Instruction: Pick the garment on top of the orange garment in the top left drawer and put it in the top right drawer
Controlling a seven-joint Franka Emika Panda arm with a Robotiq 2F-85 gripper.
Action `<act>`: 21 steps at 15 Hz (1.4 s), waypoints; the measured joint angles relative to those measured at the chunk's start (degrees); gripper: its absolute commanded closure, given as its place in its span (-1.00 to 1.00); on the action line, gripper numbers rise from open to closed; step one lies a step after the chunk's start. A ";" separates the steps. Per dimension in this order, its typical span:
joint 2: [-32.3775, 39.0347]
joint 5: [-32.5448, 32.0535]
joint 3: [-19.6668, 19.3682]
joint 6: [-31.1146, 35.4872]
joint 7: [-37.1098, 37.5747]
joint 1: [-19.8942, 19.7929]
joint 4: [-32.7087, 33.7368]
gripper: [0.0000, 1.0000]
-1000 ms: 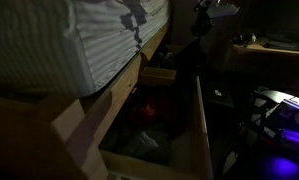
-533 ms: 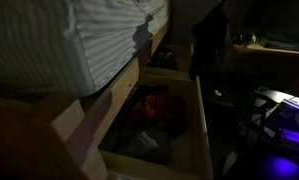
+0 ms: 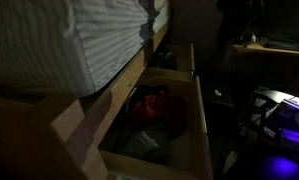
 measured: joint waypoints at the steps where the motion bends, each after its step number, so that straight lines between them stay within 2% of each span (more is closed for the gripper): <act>1: 0.84 3.75 -1.26 3.70 -3.48 0.39 0.08 0.99; 3: 3.32 13.32 -4.36 11.14 -11.17 3.27 0.05 0.99; 7: 8.69 33.27 -12.01 22.27 -25.51 17.37 0.72 0.99; 10: 13.42 47.53 -14.81 22.85 -34.49 26.64 5.56 0.99; 12: 18.10 57.05 -15.13 21.07 -40.40 29.25 10.80 0.99; 14: 23.82 66.23 -15.05 16.90 -46.58 28.89 16.32 0.99; 17: 33.14 76.11 -14.93 7.73 -51.88 24.76 23.00 0.99; 20: 43.57 78.16 -14.82 1.42 -51.10 19.61 28.31 0.99; 21: 46.77 76.69 -12.43 1.12 -49.79 16.61 30.12 0.99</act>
